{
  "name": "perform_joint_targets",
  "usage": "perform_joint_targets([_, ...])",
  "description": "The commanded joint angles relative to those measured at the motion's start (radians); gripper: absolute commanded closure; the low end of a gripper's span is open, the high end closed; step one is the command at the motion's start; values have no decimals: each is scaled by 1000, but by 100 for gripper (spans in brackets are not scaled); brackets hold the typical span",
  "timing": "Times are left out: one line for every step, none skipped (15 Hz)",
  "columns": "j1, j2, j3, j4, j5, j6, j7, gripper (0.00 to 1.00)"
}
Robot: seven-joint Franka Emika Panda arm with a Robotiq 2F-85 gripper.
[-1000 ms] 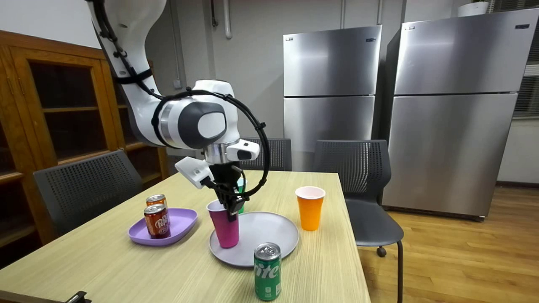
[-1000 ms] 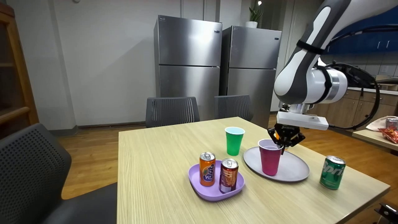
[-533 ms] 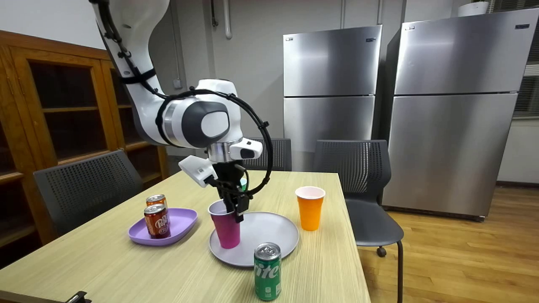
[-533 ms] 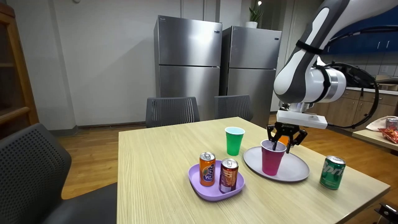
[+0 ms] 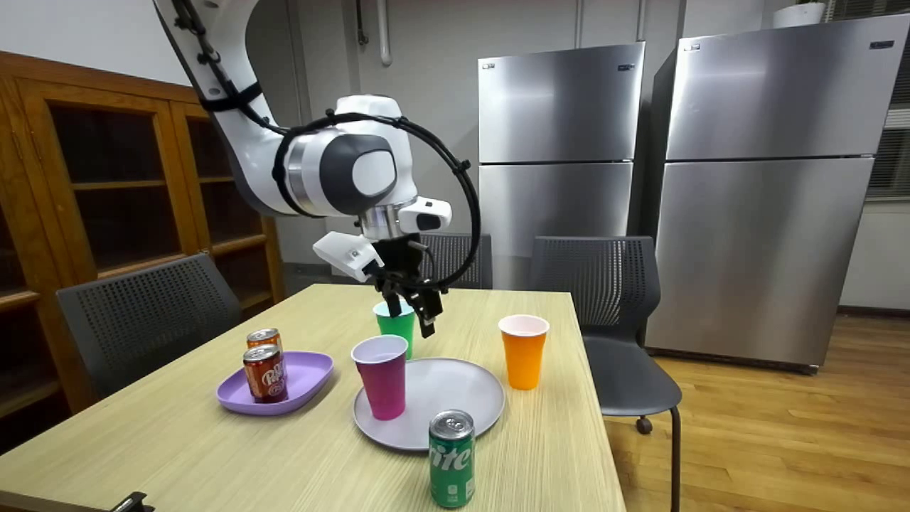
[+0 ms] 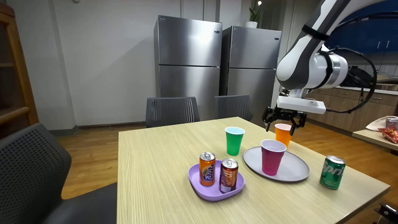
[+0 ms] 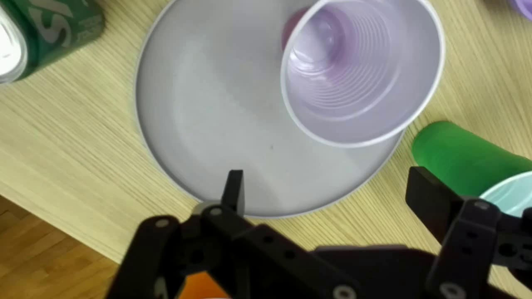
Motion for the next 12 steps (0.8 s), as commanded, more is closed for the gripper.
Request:
perform_joint_targets([-3,-29,11,37,-14,-42,-28,0])
perform_joint_targets([0,-32,11,38,-22,-39,-28,0])
perform_joint_targets([-3,-43,23,28,-12,-35,-44,0])
perform_joint_targets([-3,-11,11,31,-8,-3,-18,0])
perform_joint_targets([-3,-13,15,31,-9,-3,-24,0])
perform_joint_targets([-2,-14,18,31,-8,-3,-25,0])
perform_joint_targets([-2,-15,20,31,-8,-3,-26,0])
perform_joint_targets([-2,-15,20,31,-8,-3,-26,0])
perform_joint_targets([-2,-15,20,31,-8,-3,-27,0])
perform_joint_targets([-2,-15,20,31,-8,-3,-27,0])
perform_joint_targets([-2,-15,20,31,-8,-3,-28,0])
perform_joint_targets([-2,-15,20,31,-8,-3,-28,0])
